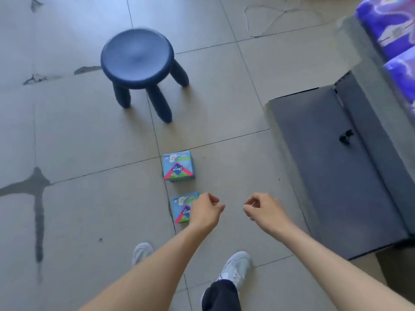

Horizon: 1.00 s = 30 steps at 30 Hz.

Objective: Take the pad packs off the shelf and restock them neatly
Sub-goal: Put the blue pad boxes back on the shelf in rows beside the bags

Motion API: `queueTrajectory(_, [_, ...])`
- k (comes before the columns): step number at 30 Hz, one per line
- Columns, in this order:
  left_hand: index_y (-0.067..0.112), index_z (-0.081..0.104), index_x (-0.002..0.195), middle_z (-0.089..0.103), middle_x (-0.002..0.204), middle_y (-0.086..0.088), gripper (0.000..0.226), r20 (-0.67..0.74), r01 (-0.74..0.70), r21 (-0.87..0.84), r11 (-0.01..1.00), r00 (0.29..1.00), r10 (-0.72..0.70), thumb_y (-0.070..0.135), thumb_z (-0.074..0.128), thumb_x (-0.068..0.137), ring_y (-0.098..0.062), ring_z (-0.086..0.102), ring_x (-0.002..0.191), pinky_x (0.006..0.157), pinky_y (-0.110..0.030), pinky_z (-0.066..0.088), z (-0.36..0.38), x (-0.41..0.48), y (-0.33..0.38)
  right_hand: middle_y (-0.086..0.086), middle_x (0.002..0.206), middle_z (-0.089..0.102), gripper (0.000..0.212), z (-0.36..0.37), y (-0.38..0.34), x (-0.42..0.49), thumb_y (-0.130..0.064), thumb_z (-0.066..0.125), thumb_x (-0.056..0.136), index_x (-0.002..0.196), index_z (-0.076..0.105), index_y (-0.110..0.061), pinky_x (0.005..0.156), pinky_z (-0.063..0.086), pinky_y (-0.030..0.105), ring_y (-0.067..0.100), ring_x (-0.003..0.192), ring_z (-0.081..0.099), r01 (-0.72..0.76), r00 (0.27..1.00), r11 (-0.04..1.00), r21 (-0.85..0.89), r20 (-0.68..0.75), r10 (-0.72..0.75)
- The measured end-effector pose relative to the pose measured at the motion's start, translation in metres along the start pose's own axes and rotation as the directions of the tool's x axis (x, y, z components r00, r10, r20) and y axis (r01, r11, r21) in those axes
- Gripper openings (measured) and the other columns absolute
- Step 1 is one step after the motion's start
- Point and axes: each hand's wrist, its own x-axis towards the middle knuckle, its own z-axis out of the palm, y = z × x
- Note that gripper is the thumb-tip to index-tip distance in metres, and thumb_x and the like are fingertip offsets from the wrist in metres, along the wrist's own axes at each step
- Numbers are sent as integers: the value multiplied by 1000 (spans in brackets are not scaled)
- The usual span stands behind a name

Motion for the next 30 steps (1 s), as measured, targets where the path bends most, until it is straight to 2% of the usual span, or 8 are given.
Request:
queueTrajectory(5, [16,56,96,66,108,-8,19,-5,126,-88,988,992,-127,25,67,83,-25,64,100,91,-38,51,4,77,-92,4,76,69,7,100,14,71,-21,62,79,76,67,-17,79,54,33,23,82,67,-8,998,999,-44,64,10])
queueTrajectory(8, [11,60,97,66,107,-3,20,-13,174,-124,977,984,-177,23,68,82,-27,66,99,91,-39,51,12,124,-138,3,74,67,9,154,30,112,-22,63,80,79,67,-15,76,51,31,24,84,66,-24,996,999,-34,88,26])
queueTrajectory(10, [11,62,94,68,105,-8,19,-56,199,-89,976,977,-205,23,69,81,-27,64,103,91,-37,51,17,151,-165,3,74,65,13,183,42,137,-24,65,81,83,68,-11,69,45,28,24,83,64,-36,996,999,-23,85,38])
queueTrajectory(14, [6,49,118,55,122,-12,42,-201,295,5,956,936,-288,22,68,83,-28,54,115,93,-36,43,29,190,-210,9,96,66,33,226,68,180,-30,67,83,104,65,-4,74,39,26,25,95,59,-87,995,996,7,47,86])
queueTrajectory(17, [3,43,123,47,128,-16,49,-284,374,5,927,890,-358,15,66,82,-32,50,118,93,-37,42,35,215,-233,10,111,63,49,250,84,208,-34,68,83,120,57,-5,78,37,25,25,106,57,-117,993,992,49,30,115])
queueTrajectory(21, [5,48,126,59,123,-12,46,-192,318,-122,940,922,-337,13,64,83,-27,59,111,93,-37,50,41,238,-255,6,120,61,56,275,92,233,-33,70,83,131,50,-9,86,44,27,22,108,59,-74,994,989,130,84,63])
queueTrajectory(24, [7,51,125,64,119,-12,40,-76,297,-308,904,939,-335,9,61,86,-27,64,104,92,-44,53,44,235,-257,4,113,67,48,284,96,237,-24,75,80,122,55,-13,89,54,41,20,99,65,-61,995,967,246,96,38])
queueTrajectory(30, [9,49,128,62,119,-6,40,-44,231,-324,918,965,-258,11,60,90,-23,63,105,93,-42,53,35,205,-223,8,109,68,44,257,91,210,-17,76,78,118,58,-13,85,57,46,25,96,67,-121,993,939,322,48,112])
